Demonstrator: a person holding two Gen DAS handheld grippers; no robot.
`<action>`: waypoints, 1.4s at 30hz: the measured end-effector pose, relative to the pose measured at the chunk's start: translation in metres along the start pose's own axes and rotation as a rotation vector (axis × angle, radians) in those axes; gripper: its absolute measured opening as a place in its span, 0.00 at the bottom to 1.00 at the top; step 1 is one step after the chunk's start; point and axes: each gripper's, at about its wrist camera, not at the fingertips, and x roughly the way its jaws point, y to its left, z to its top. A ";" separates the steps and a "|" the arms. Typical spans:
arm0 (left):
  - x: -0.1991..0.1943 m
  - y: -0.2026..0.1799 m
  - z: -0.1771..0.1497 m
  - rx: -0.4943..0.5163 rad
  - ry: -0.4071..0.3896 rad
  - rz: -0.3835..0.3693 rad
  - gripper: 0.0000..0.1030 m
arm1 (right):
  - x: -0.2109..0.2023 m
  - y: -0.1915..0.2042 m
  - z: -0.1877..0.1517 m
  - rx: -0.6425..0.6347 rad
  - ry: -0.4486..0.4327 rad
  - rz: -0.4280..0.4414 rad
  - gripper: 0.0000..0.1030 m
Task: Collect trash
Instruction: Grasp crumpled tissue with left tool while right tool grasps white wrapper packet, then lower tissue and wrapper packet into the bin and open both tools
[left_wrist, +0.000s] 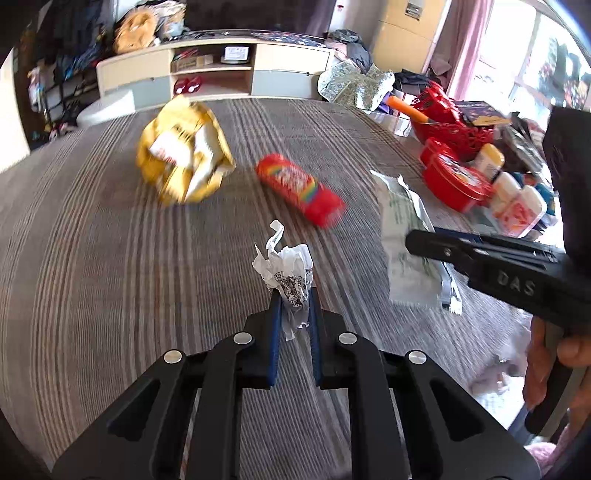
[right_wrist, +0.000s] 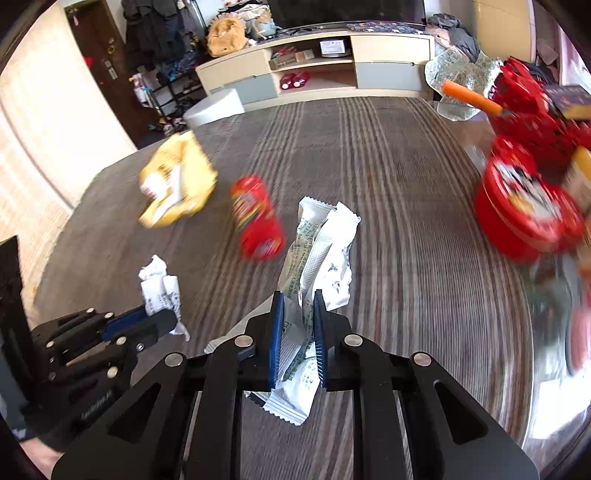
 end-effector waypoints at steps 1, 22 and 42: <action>-0.006 -0.003 -0.006 0.001 -0.002 0.000 0.12 | -0.011 0.003 -0.011 -0.005 -0.006 0.003 0.14; -0.051 -0.056 -0.206 -0.033 0.077 -0.053 0.12 | -0.044 0.019 -0.218 -0.020 0.079 0.015 0.09; 0.059 -0.021 -0.252 -0.128 0.327 -0.083 0.15 | 0.060 -0.001 -0.251 0.112 0.299 0.054 0.13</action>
